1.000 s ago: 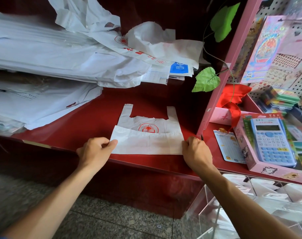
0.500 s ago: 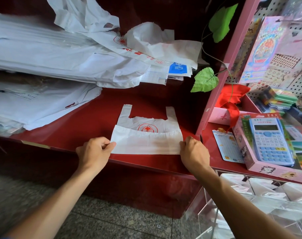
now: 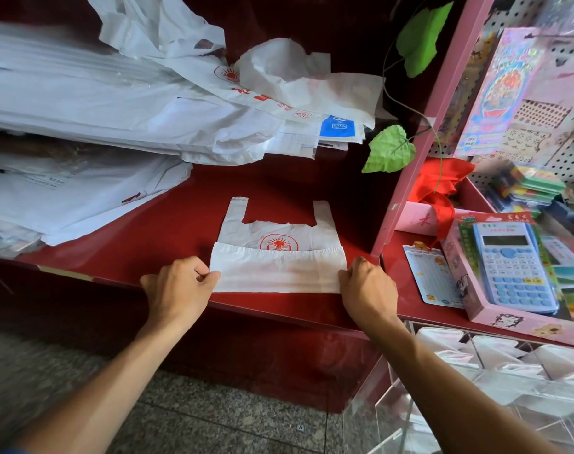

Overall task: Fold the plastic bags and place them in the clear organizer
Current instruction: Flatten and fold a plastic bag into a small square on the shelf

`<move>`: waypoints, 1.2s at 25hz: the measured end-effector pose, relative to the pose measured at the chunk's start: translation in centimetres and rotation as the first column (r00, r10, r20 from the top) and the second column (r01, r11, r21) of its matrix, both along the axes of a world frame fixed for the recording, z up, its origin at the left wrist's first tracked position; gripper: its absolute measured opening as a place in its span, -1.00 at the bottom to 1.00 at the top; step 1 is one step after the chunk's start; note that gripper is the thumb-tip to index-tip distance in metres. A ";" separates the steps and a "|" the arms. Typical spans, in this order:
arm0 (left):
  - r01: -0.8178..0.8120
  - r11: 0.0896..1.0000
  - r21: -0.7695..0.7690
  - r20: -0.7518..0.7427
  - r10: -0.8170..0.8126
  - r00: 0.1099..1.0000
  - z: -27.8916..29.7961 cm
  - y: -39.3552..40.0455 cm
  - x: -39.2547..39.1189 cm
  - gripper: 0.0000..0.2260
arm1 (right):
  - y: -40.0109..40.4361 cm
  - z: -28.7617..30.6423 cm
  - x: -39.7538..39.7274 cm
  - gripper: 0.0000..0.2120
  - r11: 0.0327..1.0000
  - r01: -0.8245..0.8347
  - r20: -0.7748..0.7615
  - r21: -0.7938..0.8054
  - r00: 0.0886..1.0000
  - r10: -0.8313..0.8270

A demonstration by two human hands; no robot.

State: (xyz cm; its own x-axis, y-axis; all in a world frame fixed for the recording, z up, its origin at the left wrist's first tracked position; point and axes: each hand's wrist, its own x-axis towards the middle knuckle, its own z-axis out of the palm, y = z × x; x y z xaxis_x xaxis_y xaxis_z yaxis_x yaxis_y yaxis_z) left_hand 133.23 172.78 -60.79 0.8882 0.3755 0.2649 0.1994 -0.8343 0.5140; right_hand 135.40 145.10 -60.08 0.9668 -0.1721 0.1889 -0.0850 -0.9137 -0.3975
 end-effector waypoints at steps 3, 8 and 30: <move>-0.011 0.999 -0.034 0.032 0.012 0.999 0.2 0.1 0.0 -0.84 | 0.0 0.7 0.1 -0.77 0.996 0.081 0.080 0.023 0.993 -0.083; 0.268 0.952 0.145 0.241 -0.297 0.924 0.7 -2.8 1.4 -0.84 | 4.6 1.0 0.5 -0.84 0.977 -0.156 0.288 -0.145 0.938 0.193; 0.505 0.835 0.218 -0.468 -0.364 0.805 -1.0 -1.1 0.8 0.07 | 1.3 -1.1 -0.5 -0.29 0.926 -0.333 -0.373 -0.177 0.894 0.250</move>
